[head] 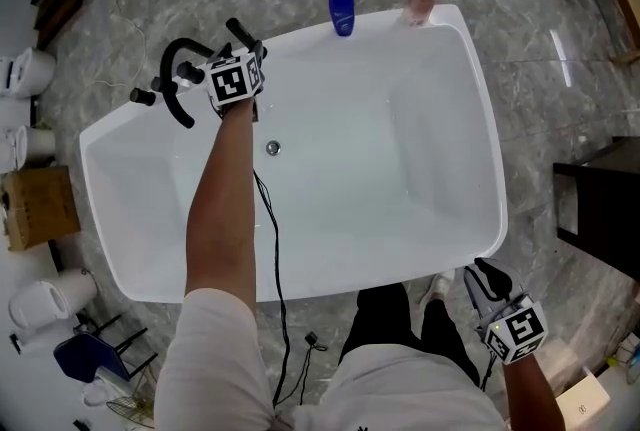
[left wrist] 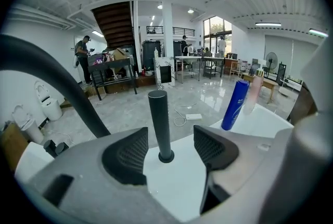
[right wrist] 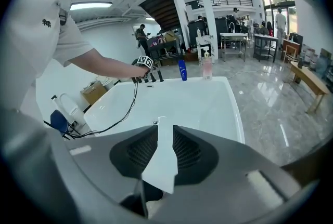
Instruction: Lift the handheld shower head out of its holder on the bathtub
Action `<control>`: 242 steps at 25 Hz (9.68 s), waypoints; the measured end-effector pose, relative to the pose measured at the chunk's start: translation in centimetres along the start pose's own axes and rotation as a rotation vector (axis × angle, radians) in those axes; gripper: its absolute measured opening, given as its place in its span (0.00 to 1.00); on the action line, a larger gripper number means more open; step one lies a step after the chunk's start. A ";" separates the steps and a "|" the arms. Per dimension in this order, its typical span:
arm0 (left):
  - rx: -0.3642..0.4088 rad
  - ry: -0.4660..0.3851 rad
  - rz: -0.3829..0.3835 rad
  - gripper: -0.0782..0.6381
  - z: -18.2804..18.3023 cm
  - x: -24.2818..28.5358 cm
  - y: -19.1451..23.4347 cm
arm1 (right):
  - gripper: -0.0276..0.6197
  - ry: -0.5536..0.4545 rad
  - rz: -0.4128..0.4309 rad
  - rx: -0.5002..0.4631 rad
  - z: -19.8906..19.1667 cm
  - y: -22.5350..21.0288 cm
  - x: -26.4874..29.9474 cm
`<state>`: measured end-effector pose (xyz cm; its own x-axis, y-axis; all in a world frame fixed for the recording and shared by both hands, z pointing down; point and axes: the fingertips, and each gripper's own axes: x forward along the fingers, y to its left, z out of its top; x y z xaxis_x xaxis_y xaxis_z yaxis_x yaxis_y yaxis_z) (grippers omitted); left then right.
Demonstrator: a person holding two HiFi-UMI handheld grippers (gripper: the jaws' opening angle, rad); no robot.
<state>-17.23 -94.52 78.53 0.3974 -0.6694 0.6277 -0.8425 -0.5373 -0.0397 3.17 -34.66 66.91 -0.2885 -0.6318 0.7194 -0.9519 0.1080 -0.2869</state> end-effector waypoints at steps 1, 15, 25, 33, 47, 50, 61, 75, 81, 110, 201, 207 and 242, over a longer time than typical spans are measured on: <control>0.000 0.000 0.004 0.50 0.0 0.5 0.2 | 0.20 0.004 0.000 0.005 -0.3 -0.1 0.2; -0.009 -0.005 0.037 0.47 1.4 4.6 1.9 | 0.20 0.055 0.015 0.051 -2.8 -0.4 2.2; 0.008 0.015 0.067 0.30 1.9 5.9 2.0 | 0.20 0.057 -0.001 0.081 -3.6 -1.0 2.3; 0.030 0.003 0.064 0.30 2.1 4.4 1.3 | 0.20 0.039 0.005 0.078 -3.7 -0.7 1.9; 0.050 -0.051 0.089 0.30 5.5 -2.1 0.0 | 0.19 -0.043 0.015 0.058 -3.4 -0.3 -1.0; 0.054 -0.069 0.093 0.30 6.5 -4.0 -0.2 | 0.18 -0.054 0.024 0.049 -3.4 -0.1 -1.7; 0.064 -0.126 0.102 0.30 8.6 -10.9 -1.5 | 0.15 -0.096 0.049 0.013 -3.8 1.0 -4.6; 0.054 -0.203 0.101 0.30 10.0 -23.0 -4.0 | 0.09 -0.148 0.102 -0.051 -6.0 3.9 -10.4; 0.060 -0.229 0.110 0.30 10.5 -28.4 -5.9 | 0.08 -0.173 0.124 -0.073 -7.4 4.5 -13.3; 0.071 -0.332 0.114 0.30 9.6 -48.7 -14.0 | 0.06 -0.242 0.198 -0.212 -8.9 4.3 -22.3; 0.093 -0.482 0.108 0.29 -3.0 -82.4 -34.2 | 0.06 -0.283 0.442 -0.438 -10.3 8.2 -27.8; 0.093 -0.477 0.109 0.30 -3.1 -82.5 -34.2 | 0.06 -0.280 0.445 -0.435 -10.5 8.4 -27.8; 0.097 -0.469 0.088 0.30 -3.1 -82.2 -35.7 | 0.06 -0.291 0.441 -0.433 -11.5 7.9 -28.4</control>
<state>-20.92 -18.69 30.79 0.4656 -0.8617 0.2018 -0.8516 -0.4982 -0.1629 2.68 -7.05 51.52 -0.6768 -0.6323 0.3770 -0.7248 0.6618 -0.1913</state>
